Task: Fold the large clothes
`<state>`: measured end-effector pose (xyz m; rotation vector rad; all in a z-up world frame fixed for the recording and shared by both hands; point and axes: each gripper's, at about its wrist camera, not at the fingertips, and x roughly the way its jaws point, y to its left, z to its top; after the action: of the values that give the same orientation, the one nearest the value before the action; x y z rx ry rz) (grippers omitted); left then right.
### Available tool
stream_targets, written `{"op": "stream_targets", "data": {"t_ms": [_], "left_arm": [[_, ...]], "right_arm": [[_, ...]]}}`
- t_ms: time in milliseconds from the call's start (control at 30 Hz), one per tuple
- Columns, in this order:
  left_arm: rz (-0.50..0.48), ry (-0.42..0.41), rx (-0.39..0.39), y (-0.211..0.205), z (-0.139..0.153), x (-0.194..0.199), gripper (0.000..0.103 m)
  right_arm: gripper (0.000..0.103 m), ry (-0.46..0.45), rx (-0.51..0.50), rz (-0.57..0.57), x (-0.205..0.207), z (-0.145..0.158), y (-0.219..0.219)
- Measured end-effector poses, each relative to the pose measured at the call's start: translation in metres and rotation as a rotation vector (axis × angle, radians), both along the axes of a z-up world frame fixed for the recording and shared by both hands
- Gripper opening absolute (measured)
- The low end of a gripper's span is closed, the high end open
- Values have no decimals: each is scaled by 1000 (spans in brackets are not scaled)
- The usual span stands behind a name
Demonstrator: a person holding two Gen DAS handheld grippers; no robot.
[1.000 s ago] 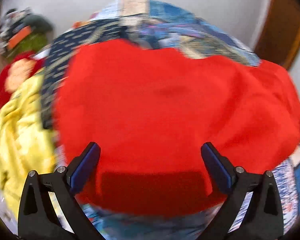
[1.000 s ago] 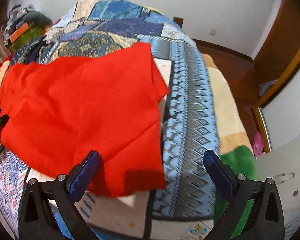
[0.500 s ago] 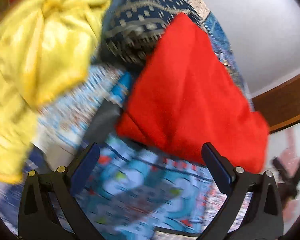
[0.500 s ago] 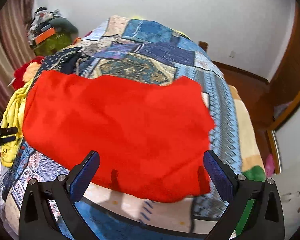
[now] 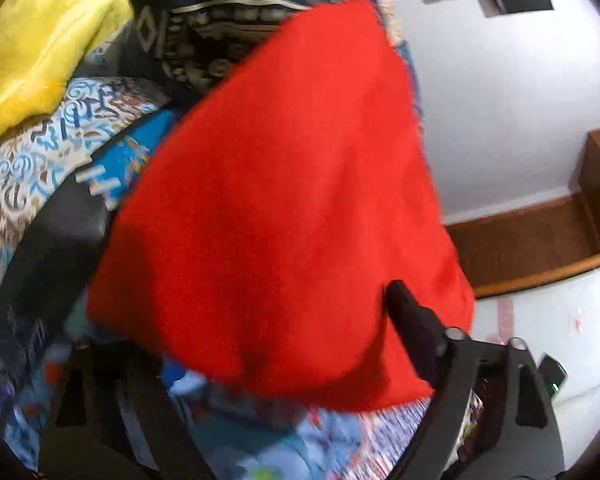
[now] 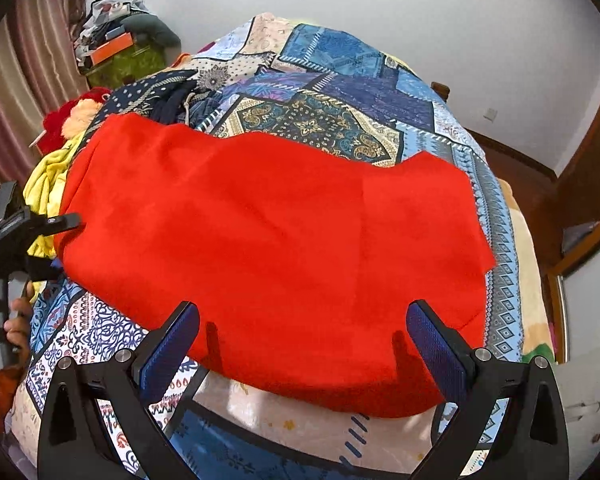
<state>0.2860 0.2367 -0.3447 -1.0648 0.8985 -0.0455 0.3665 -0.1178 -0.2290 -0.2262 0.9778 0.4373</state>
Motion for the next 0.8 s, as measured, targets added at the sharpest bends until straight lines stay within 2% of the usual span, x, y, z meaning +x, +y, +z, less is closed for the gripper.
{"op": "stream_targets", "data": {"t_ms": [100, 133, 200, 267, 333, 500, 600, 667, 800], "left_arm": [[60, -18, -41, 6, -7, 3, 68], [67, -25, -40, 6, -5, 4, 59], [91, -43, 0, 4, 6, 1, 46], [104, -62, 68, 2, 22, -2, 26], [102, -77, 128, -4, 39, -3, 19], [63, -148, 276, -16, 85, 10, 11], [43, -217, 349, -25, 121, 16, 9], [30, -265, 404, -32, 143, 17, 8], [-52, -342, 501, -54, 176, 32, 8]], "right_arm": [[103, 9, 7, -10, 5, 0, 2], [103, 6, 8, -9, 6, 1, 3], [103, -2, 8, -5, 8, 4, 6], [103, -19, 6, -2, 11, 9, 10], [103, -43, 4, 4, 14, 16, 18], [103, -83, 23, 57, 21, 30, 46], [103, -97, -4, 97, 26, 25, 72], [103, -78, -27, 134, 28, 12, 91], [103, 72, -61, 198, 30, -34, 121]]}}
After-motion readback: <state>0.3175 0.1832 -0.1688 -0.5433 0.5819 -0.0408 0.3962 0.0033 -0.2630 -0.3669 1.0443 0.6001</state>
